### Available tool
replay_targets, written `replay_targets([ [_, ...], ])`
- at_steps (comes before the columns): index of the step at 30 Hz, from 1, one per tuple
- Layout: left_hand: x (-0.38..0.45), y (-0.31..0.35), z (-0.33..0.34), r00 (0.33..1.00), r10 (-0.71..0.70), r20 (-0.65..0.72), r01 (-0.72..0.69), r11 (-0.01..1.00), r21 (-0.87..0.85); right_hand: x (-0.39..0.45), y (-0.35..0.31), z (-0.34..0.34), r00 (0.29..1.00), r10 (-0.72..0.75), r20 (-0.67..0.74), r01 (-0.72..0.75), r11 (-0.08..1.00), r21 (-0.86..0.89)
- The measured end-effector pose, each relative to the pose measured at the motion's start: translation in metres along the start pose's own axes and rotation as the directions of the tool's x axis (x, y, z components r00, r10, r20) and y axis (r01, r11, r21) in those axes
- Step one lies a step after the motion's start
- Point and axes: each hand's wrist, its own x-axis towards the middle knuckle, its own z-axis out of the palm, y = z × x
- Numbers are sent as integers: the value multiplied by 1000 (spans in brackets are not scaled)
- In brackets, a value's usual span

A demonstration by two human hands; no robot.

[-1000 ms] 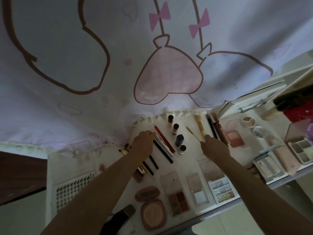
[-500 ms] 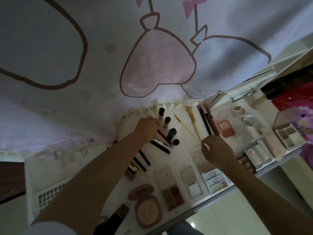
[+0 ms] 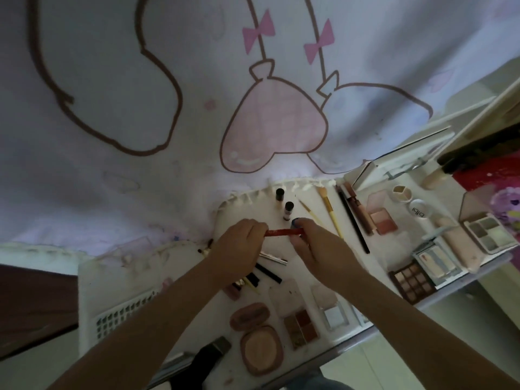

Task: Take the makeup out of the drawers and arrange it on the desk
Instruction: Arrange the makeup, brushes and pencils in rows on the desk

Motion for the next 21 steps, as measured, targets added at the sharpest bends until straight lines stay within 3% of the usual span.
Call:
replay_targets([
  [3,8,12,-34,996,-56,-62,66,984,164,6,-13,-18,999,-32,-31,38,980,197],
  [7,18,26,-60,991,-83,-104,98,983,156,2,-25,-45,994,-60,-93,82,964,252],
  [9,20,21,-74,982,-177,-64,184,973,140,1,-15,-66,971,103,-215,-32,949,312],
  [11,12,7,-89,910,-414,26,410,908,91,-2,3,-94,880,290,-376,-108,893,436],
  [12,8,0,-91,905,-426,10,421,898,131,-3,9,-106,859,307,-410,-117,897,427],
  [15,19,17,-98,946,-322,29,313,936,163,-5,3,-110,938,167,-304,-81,958,276],
  [17,33,34,-93,949,-307,65,290,938,192,-3,-14,-102,969,94,-227,-19,949,314],
  [21,43,53,-97,959,-283,-7,279,940,196,-5,-26,-97,981,45,-189,27,932,361],
])
